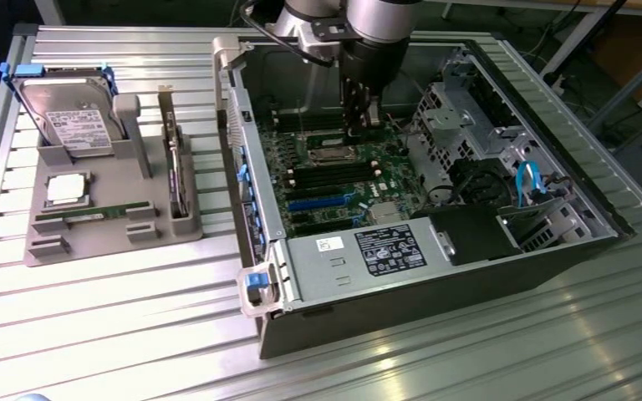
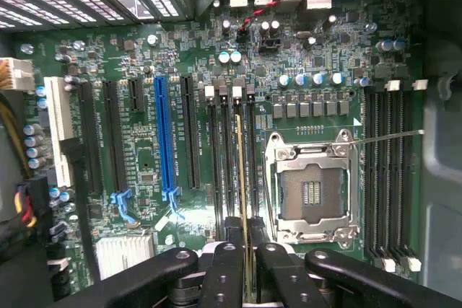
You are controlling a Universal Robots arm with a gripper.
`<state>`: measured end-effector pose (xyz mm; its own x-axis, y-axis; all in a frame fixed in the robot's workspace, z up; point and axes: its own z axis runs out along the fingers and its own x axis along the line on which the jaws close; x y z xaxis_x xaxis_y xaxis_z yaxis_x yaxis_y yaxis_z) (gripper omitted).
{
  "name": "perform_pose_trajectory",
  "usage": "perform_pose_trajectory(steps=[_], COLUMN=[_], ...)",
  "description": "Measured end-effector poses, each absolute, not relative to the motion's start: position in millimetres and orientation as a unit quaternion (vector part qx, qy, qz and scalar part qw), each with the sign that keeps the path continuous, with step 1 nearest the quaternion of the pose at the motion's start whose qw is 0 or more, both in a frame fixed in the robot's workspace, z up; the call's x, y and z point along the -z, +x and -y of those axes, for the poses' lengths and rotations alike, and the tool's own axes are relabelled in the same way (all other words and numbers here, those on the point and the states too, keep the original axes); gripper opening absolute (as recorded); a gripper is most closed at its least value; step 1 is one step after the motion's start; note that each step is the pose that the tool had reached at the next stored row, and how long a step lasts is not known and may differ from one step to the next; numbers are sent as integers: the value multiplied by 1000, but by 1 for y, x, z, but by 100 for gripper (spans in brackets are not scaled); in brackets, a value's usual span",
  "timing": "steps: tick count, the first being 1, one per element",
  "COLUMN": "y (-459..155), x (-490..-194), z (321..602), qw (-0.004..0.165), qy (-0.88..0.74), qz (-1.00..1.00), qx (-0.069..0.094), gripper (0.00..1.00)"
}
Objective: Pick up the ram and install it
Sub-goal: 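Insert the ram into the slot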
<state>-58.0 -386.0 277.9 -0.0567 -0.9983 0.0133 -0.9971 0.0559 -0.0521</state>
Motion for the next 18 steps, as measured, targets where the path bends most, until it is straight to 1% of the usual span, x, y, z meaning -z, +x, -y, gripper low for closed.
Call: perform_pose_trajectory(steps=[8, 18], y=[-58, -58], x=[-278, -268], z=[386, 386], qw=[13, 13], qy=[-687, -687], qz=[-726, -726], qx=[24, 24], gripper=[14, 14])
